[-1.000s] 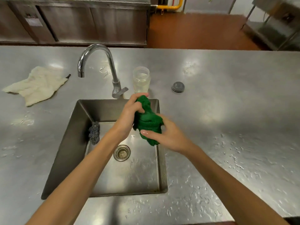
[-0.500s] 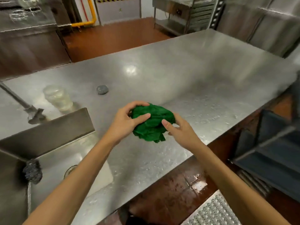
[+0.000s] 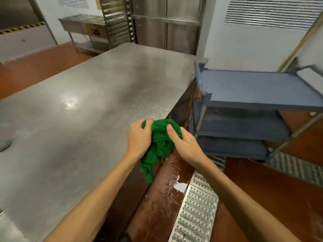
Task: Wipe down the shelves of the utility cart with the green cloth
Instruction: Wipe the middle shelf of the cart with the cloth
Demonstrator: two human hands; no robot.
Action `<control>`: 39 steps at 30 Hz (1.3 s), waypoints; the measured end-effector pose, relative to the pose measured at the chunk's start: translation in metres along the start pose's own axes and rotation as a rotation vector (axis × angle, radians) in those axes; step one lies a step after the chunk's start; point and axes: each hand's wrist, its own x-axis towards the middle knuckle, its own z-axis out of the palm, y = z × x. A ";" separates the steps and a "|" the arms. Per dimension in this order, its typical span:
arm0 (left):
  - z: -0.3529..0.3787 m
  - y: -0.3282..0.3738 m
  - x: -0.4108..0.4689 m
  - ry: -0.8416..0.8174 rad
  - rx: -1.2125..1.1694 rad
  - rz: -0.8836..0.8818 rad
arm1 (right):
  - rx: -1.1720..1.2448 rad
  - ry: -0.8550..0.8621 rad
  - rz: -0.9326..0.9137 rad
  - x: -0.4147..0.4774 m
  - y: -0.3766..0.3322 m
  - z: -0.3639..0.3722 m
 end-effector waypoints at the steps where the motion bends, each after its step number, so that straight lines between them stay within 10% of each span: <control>1: 0.017 0.007 0.003 -0.031 -0.002 0.026 | 0.004 0.033 0.027 -0.001 0.005 -0.013; 24: 0.303 0.066 0.105 -0.625 -0.087 0.190 | 0.158 0.864 0.241 0.099 0.084 -0.204; 30: 0.341 0.054 0.138 -0.890 -0.217 -0.054 | 0.307 0.709 0.482 0.118 0.098 -0.245; 39: 0.384 0.045 0.170 -1.037 -0.185 -0.064 | 0.190 0.383 0.356 0.120 0.119 -0.330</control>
